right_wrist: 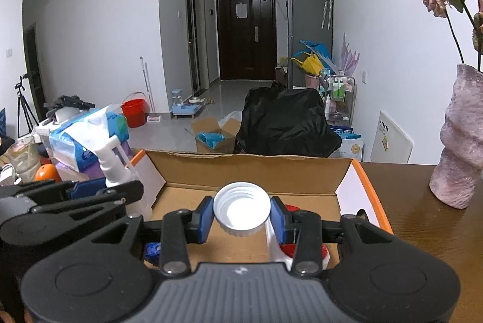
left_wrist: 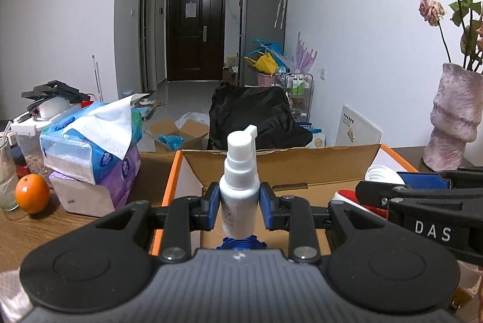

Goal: Organize rigid objects
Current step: 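Carry the white cap in the right gripper while the left carries the spray bottle over the box, then open the right gripper to drop the white cap while the left releases the spray bottle into the box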

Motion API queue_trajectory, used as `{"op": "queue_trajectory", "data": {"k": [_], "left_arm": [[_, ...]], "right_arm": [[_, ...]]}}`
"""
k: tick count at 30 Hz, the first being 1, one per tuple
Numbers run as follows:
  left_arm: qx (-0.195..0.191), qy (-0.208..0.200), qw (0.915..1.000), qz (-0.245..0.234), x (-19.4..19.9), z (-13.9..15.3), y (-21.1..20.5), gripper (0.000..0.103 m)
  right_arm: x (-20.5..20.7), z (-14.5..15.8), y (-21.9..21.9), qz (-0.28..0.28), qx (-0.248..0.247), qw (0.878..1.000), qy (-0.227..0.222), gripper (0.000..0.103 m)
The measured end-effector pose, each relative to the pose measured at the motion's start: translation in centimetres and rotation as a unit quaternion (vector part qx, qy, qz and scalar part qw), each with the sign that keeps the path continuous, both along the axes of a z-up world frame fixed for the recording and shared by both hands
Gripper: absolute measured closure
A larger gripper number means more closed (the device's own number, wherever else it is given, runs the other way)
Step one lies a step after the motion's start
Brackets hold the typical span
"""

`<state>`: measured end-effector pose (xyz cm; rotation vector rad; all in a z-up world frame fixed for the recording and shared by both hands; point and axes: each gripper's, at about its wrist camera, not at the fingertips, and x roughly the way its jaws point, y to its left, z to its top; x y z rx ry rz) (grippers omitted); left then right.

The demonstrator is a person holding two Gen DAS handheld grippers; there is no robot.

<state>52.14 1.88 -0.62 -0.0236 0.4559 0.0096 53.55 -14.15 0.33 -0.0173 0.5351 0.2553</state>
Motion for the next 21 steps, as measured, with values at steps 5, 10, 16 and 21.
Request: {"op": "queue_trajectory", "data": {"k": [5, 10, 16, 21], "left_arm": [[0.005, 0.007, 0.9999, -0.007, -0.1, -0.2, -0.1, 0.074], [0.009, 0.008, 0.9999, -0.009, -0.3, -0.1, -0.2, 0.05], [0.014, -0.004, 0.9998, 0.014, -0.8, 0.2, 0.3, 0.022], [0.013, -0.004, 0.9994, 0.033, -0.9, 0.3, 1.0, 0.009]], "right_arm": [[0.6, -0.1, 0.3, -0.004, -0.003, 1.0, 0.005, 0.064], [1.0, -0.3, 0.3, -0.009, -0.002, 1.0, 0.016, 0.062], [0.9, -0.1, -0.3, -0.031, 0.002, 0.999, 0.014, 0.036], [0.9, 0.0, -0.9, -0.042, 0.008, 0.999, 0.01, 0.016]]}}
